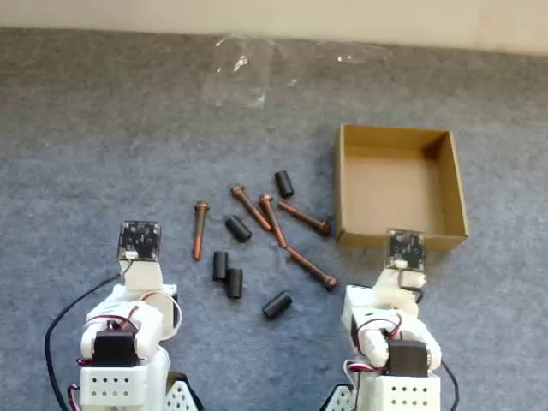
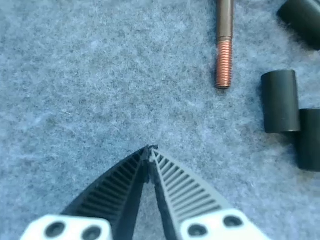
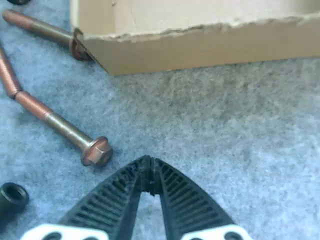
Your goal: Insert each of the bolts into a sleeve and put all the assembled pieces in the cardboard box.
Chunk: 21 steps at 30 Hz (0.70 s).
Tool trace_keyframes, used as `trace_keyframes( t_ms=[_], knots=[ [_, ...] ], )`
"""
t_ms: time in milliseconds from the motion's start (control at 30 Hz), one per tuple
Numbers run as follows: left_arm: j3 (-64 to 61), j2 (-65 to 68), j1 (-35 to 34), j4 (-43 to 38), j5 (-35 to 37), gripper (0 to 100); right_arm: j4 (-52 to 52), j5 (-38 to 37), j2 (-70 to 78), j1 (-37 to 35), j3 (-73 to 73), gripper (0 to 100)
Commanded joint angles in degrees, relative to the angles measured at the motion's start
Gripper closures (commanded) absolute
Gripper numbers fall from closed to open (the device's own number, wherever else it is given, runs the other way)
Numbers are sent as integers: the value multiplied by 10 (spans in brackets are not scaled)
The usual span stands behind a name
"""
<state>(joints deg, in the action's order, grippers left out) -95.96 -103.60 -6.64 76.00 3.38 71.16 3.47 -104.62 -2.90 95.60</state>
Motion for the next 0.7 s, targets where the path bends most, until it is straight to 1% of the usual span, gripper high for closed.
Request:
trace_keyframes(
  t_ms=[0, 267, 500, 667],
  knots=[
    [-12, -4, 10, 0, -4, 994, 3, 4, -6, 11, 62, 993],
    [-12, -4, 10, 0, -4, 994, -7, 4, -6, 10, 62, 993],
    [-12, -4, 10, 0, -4, 994, -117, 5, -6, 11, 62, 993],
    [-12, -4, 10, 0, -4, 994, -149, 2, -6, 11, 62, 993]
  ],
)
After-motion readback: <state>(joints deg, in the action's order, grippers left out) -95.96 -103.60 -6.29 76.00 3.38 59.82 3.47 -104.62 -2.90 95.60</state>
